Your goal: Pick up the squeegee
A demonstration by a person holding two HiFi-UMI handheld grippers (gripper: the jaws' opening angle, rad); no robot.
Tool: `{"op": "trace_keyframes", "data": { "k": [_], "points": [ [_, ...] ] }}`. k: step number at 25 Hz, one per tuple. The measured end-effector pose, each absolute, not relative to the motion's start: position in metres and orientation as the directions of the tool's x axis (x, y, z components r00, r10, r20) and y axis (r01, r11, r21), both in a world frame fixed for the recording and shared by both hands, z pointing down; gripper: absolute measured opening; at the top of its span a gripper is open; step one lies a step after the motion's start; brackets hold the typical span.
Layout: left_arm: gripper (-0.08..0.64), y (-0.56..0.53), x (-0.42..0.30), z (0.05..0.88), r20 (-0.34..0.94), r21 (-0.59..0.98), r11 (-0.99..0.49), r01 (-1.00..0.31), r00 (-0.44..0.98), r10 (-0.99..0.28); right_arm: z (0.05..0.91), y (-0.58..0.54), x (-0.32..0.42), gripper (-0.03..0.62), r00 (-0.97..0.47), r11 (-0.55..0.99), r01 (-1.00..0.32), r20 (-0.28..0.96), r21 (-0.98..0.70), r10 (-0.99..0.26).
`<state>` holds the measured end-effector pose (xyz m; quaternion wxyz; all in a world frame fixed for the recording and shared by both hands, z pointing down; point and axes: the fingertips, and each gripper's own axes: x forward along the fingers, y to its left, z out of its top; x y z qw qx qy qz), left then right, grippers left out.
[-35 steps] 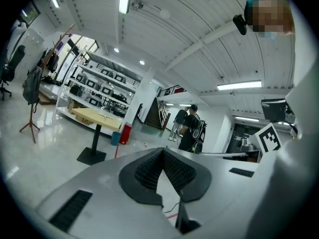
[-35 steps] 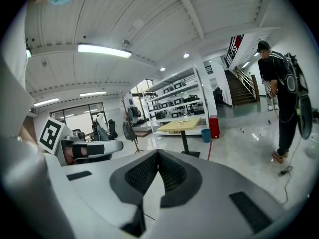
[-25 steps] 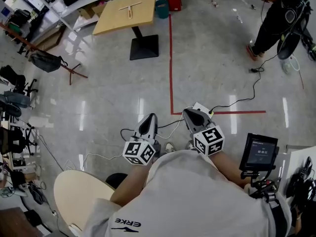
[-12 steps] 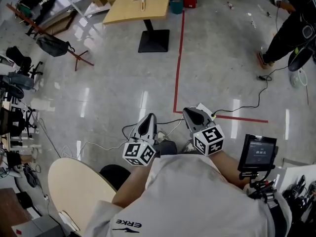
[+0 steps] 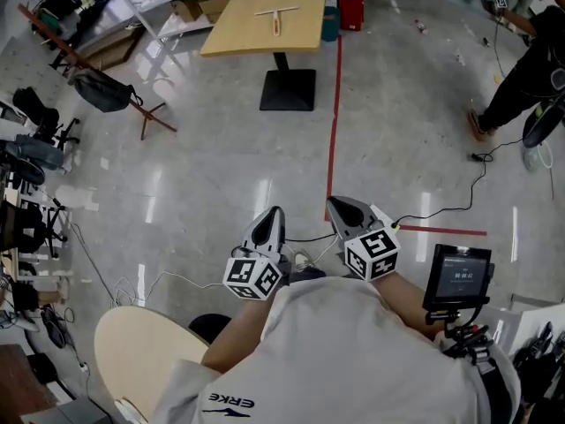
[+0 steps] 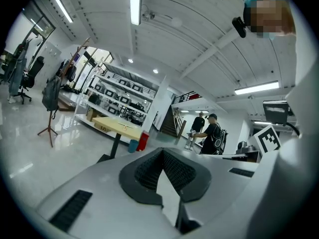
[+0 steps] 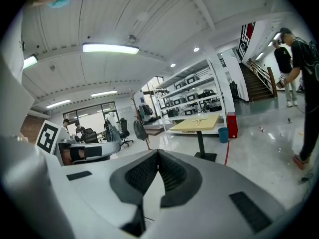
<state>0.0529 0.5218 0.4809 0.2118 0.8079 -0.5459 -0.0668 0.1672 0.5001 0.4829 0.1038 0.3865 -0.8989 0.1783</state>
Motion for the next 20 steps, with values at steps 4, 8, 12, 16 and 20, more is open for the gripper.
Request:
{"op": "trace_keyframes", "data": {
  "k": [4, 8, 12, 16, 20],
  "points": [
    [0.005, 0.504, 0.024, 0.479, 0.104, 0.41, -0.343, -0.845, 0.417, -0.903, 0.483, 0.485, 0.134, 0.005, -0.673, 0.634, -0.738, 0.318, -0.232, -0.668],
    [0.005, 0.494, -0.005, 0.486, 0.108, 0.417, -0.348, -0.84, 0.426, -0.898, 0.489, 0.474, 0.104, 0.005, -0.668, 0.629, -0.742, 0.327, -0.232, -0.668],
    [0.005, 0.489, -0.022, 0.493, 0.116, 0.429, -0.344, -0.835, 0.429, -0.896, 0.492, 0.466, 0.087, 0.005, -0.665, 0.629, -0.744, 0.338, -0.226, -0.666],
    [0.005, 0.473, -0.029, 0.492, 0.109, 0.439, -0.344, -0.83, 0.429, -0.896, 0.493, 0.45, 0.08, 0.005, -0.666, 0.633, -0.742, 0.347, -0.221, -0.66],
    [0.005, 0.448, -0.036, 0.491, 0.106, 0.437, -0.344, -0.831, 0.427, -0.898, 0.494, 0.422, 0.071, 0.005, -0.674, 0.643, -0.734, 0.349, -0.219, -0.651]
  ]
}}
